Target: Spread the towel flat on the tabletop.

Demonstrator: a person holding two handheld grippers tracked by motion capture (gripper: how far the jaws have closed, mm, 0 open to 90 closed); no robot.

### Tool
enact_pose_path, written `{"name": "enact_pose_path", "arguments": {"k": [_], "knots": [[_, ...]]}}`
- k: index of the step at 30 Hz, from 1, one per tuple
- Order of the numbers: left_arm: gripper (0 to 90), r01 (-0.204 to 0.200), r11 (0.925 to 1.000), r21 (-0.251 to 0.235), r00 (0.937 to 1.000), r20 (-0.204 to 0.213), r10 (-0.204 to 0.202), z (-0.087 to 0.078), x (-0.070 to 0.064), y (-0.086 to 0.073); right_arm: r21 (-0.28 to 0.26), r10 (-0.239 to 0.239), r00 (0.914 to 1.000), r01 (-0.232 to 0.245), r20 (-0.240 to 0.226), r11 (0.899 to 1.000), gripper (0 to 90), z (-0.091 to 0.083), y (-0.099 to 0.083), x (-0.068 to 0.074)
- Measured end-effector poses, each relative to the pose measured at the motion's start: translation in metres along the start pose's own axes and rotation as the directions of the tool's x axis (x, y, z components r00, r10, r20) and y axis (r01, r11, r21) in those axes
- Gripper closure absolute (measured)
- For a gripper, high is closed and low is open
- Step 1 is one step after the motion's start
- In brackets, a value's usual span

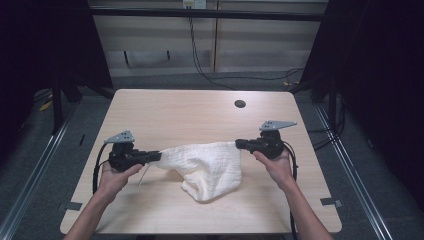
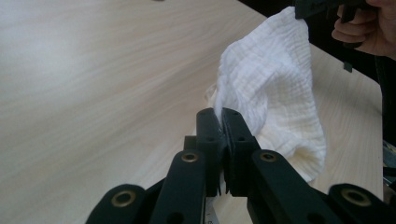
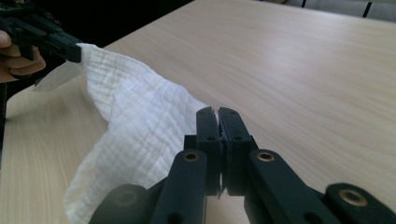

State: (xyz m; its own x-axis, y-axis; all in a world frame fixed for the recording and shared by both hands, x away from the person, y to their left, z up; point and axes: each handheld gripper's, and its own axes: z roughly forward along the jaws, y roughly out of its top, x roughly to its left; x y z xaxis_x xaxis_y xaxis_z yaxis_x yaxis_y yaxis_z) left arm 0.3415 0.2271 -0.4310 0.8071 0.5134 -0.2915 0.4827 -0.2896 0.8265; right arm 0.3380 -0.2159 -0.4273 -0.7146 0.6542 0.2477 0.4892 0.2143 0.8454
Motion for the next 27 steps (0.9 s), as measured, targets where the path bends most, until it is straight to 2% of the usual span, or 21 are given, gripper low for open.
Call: {"name": "enact_pose_path", "arguments": {"k": [1,3,6,9,11,15,19,21,22,24,25,27], "knots": [[87.0,-0.01,0.9999,-0.01,0.9998,0.017,0.01,-0.001,0.0,0.003,-0.009,-0.004,1.0,0.004,0.001,1.0,88.1,-0.005,0.004,0.0],[87.0,-0.027,0.9996,-0.01,0.9994,0.022,0.027,-0.001,-0.002,0.009,-0.042,-0.001,1.0,0.001,-0.002,0.999,88.1,-0.015,0.012,-0.002],[87.0,-0.041,0.9992,0.005,0.9989,0.026,0.04,0.0,-0.005,0.016,-0.043,-0.004,1.0,0.004,-0.002,0.999,88.2,-0.018,0.016,-0.004],[87.0,-0.04,0.9992,0.002,0.9989,0.024,0.04,0.001,-0.004,0.022,-0.041,-0.015,0.9999,0.015,-0.003,0.999,88.2,-0.023,0.024,-0.003],[87.1,-0.033,0.9993,-0.02,0.9995,-0.002,0.033,0.001,-0.002,0.024,-0.044,-0.026,0.9997,0.026,-0.001,0.999,88.2,-0.027,0.03,-0.002],[87.3,-0.017,0.9997,-0.015,0.9998,-0.008,0.017,0.004,0.004,0.026,-0.045,-0.043,0.9989,0.044,0.018,0.998,88.3,-0.034,0.042,-0.002],[87.3,-0.051,0.9987,0.0,0.9985,-0.02,0.051,0.002,0.001,0.04,-0.052,-0.048,0.9987,0.049,0.019,0.997,88.6,-0.04,0.051,-0.004],[87.4,-0.049,0.9987,-0.01,0.9987,-0.01,0.049,0.001,0.001,0.048,-0.067,-0.045,0.9989,0.046,0.015,0.997,88.6,-0.042,0.056,-0.006],[87.4,-0.061,0.9981,-0.005,0.9981,0.002,0.061,0.002,0.001,0.056,-0.069,-0.049,0.9985,0.05,0.023,0.996,88.7,-0.044,0.06,-0.007],[87.4,-0.068,0.9977,-0.002,0.9976,0.012,0.068,0.003,0.0,0.06,-0.073,-0.048,0.9986,0.05,0.024,0.996,88.7,-0.045,0.063,-0.007],[87.3,-0.084,0.9964,-0.004,0.9963,0.016,0.084,0.004,-0.001,0.064,-0.074,-0.049,0.9986,0.05,0.021,0.996,88.6,-0.046,0.065,-0.008],[87.3,-0.098,0.9952,-0.002,0.9952,-0.002,0.098,0.005,-0.003,0.069,-0.076,-0.047,0.9988,0.048,0.018,0.996,88.7,-0.048,0.071,-0.01]]}}
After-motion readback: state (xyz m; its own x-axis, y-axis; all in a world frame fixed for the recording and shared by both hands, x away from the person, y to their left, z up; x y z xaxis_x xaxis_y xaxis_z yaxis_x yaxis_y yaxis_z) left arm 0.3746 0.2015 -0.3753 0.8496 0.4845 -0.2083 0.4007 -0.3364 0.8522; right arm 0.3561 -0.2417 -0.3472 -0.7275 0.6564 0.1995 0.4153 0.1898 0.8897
